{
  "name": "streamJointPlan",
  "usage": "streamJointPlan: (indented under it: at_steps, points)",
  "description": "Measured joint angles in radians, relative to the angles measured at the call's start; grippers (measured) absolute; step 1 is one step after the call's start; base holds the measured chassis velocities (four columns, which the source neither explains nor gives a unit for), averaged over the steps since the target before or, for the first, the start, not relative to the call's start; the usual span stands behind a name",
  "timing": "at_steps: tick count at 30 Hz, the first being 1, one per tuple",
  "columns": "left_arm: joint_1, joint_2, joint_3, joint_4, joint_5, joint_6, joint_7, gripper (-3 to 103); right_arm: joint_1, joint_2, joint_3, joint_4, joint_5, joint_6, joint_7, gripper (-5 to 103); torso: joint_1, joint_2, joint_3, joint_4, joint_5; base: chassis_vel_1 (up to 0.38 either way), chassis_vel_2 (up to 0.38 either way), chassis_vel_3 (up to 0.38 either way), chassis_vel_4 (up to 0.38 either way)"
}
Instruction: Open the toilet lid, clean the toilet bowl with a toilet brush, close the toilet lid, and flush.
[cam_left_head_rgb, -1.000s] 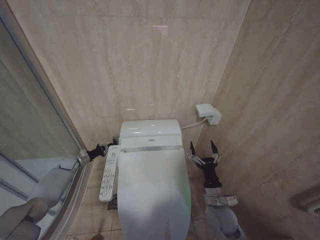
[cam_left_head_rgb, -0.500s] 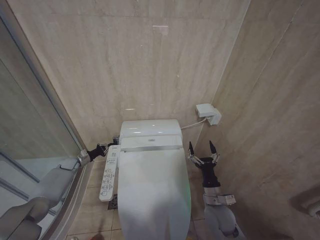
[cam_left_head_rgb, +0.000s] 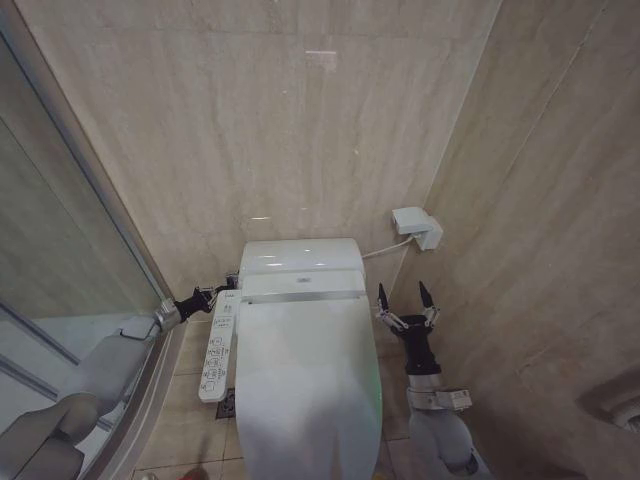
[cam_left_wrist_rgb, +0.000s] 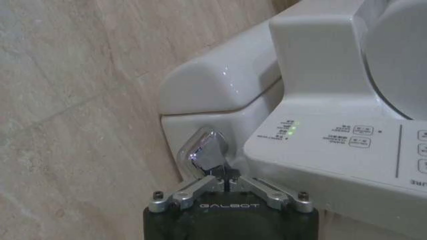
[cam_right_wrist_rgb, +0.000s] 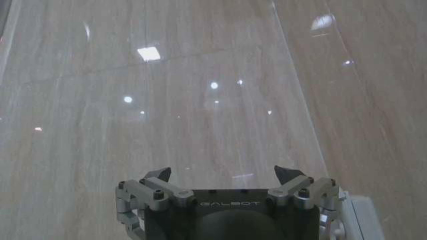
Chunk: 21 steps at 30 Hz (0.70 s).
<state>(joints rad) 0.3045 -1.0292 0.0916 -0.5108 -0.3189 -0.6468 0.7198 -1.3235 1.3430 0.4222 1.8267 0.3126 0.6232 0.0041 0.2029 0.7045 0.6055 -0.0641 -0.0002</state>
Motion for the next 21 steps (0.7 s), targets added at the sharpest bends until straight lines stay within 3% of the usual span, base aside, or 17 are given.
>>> streamJointPlan:
  at_steps: [21]
  points:
    - [-0.002, 0.010, -0.001, -0.003, -0.002, 0.001, -0.005, 0, -0.001, 0.002, 0.001, -0.001, 0.000, 0.001, 0.000, 100, 0.000, 0.000, 0.000, -0.0001, 0.0002, 0.000, 0.000, 0.000, 0.000]
